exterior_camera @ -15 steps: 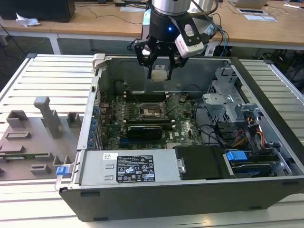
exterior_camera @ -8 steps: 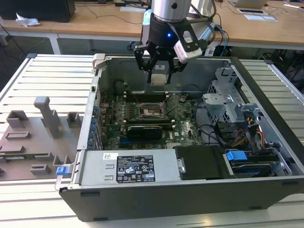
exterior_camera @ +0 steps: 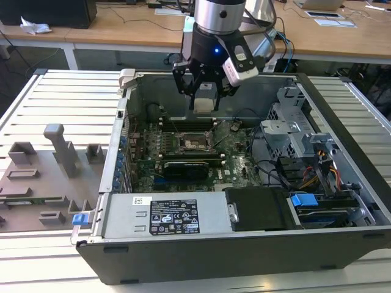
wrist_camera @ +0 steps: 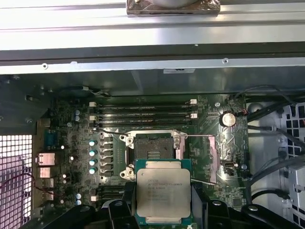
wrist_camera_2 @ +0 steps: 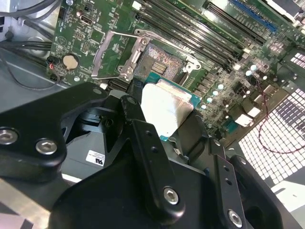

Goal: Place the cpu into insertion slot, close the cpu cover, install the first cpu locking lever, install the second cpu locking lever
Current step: 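Place the cpu into insertion slot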

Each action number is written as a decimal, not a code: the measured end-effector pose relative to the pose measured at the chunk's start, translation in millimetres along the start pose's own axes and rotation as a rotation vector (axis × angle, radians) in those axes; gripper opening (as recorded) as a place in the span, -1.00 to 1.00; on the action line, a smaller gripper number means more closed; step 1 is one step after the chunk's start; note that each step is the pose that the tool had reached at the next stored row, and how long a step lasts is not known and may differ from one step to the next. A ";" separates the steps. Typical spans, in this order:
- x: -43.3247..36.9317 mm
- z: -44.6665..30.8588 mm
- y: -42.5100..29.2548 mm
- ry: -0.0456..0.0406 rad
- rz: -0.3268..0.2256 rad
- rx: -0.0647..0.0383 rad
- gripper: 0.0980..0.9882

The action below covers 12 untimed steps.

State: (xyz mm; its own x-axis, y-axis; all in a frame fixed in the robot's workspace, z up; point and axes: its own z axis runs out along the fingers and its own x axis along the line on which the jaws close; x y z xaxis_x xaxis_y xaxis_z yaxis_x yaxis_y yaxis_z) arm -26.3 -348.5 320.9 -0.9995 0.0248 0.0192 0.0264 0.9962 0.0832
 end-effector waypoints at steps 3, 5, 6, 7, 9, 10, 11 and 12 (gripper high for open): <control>0.0 2.3 -0.2 0.0000 0.000 0.000 0.00; -0.1 3.3 -0.3 0.0000 0.000 0.000 0.00; -0.1 4.2 -0.4 0.0000 0.000 0.000 0.00; -0.1 5.8 -0.5 0.0000 0.000 0.000 0.00; -0.2 8.7 -0.7 0.0000 0.000 0.000 0.00; -0.2 10.4 -0.8 0.0000 0.000 0.000 0.00; -0.2 11.8 -0.6 -0.0001 0.000 0.001 0.00; -0.2 13.4 -0.2 0.0000 0.000 0.004 0.00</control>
State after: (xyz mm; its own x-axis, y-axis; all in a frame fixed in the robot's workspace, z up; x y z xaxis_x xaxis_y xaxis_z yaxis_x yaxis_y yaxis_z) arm -26.4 -347.6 307.6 -0.9995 0.0252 0.0192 0.0267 0.9965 0.0791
